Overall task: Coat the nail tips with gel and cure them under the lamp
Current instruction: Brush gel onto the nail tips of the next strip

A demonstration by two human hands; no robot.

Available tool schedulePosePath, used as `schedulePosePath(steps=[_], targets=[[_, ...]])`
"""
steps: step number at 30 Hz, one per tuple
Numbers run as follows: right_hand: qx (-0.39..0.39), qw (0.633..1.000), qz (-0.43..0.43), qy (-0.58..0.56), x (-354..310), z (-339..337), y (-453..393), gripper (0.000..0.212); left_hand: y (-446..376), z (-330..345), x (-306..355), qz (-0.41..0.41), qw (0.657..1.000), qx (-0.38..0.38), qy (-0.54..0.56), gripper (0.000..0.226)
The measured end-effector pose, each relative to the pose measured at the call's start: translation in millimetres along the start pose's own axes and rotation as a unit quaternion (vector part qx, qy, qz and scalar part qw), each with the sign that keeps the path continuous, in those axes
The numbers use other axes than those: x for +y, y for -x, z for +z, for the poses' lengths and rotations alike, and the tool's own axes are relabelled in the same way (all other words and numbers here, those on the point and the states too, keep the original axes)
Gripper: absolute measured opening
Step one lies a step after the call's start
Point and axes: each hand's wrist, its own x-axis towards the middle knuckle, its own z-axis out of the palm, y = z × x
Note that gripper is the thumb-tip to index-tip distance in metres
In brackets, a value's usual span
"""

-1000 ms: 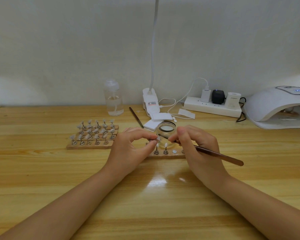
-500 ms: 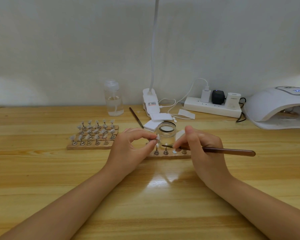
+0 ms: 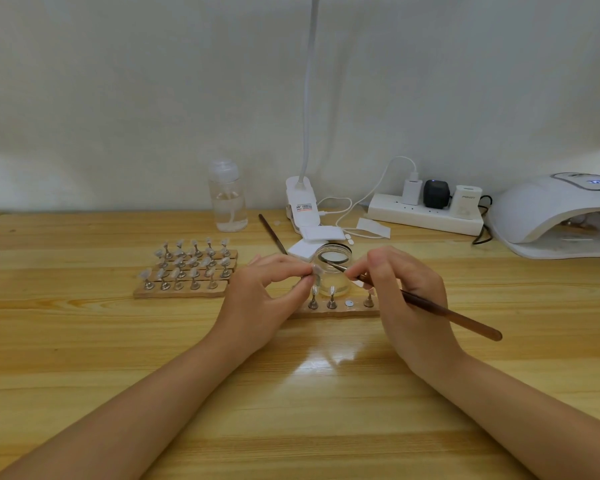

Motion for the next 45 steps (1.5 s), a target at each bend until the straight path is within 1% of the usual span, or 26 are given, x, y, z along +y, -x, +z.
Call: schedulePosePath(steps=[4, 8, 12, 16, 21, 24, 29, 36, 40, 42, 45], targets=[[-0.008, 1.0, 0.001, 0.002, -1.8, 2.4, -0.6, 0.03, 0.1, 1.0, -0.3, -0.014, 1.0, -0.014, 0.0, 0.026], [-0.014, 1.0, 0.007, 0.002, -2.3, 3.8, -1.7, 0.028, 0.1, 2.4, -1.8, -0.002, 1.0, -0.014, 0.002, 0.027], [-0.017, 1.0, 0.003, 0.003, -1.1, 3.9, -1.7, 0.032, -0.2, 2.8, -5.2, 0.0, 1.0, -0.016, 0.006, 0.027], [-0.017, 1.0, -0.005, -0.014, -0.4, 2.7, -0.4, 0.035, -0.4, 2.5, -6.2, -0.006, 1.0, -0.02, 0.002, 0.025], [-0.004, 0.998, 0.013, -0.068, -0.7, 1.2, 0.8, 0.035, -0.8, 1.9, -5.8, -0.004, 1.0, -0.012, 0.004, 0.032], [0.005, 0.999, 0.017, -0.039, 0.2, 1.3, -1.6, 0.034, -1.2, 2.4, -6.7, -0.002, 1.0, -0.013, 0.003, 0.032], [-0.018, 1.0, 0.012, -0.009, -0.1, 4.2, -2.3, 0.03, -0.7, 2.5, -7.4, -0.003, 1.0, -0.009, 0.002, 0.032], [-0.029, 0.999, -0.001, -0.029, -0.6, 2.6, -0.2, 0.034, -1.3, 2.3, -8.5, 0.018, 1.0, -0.01, 0.001, 0.033], [-0.006, 0.998, 0.013, -0.061, 0.3, 0.0, 0.2, 0.037, -1.9, 2.4, -8.3, 0.034, 0.999, -0.007, -0.005, 0.032], [0.006, 0.999, 0.016, -0.039, 0.3, -0.3, -1.6, 0.035, -1.8, 2.3, -8.7, 0.034, 0.999, -0.008, -0.004, 0.029], [-0.004, 1.0, 0.006, -0.002, -0.8, 1.3, -3.7, 0.031, -1.3, 2.7, -9.1, 0.033, 0.999, -0.013, -0.006, 0.025]])
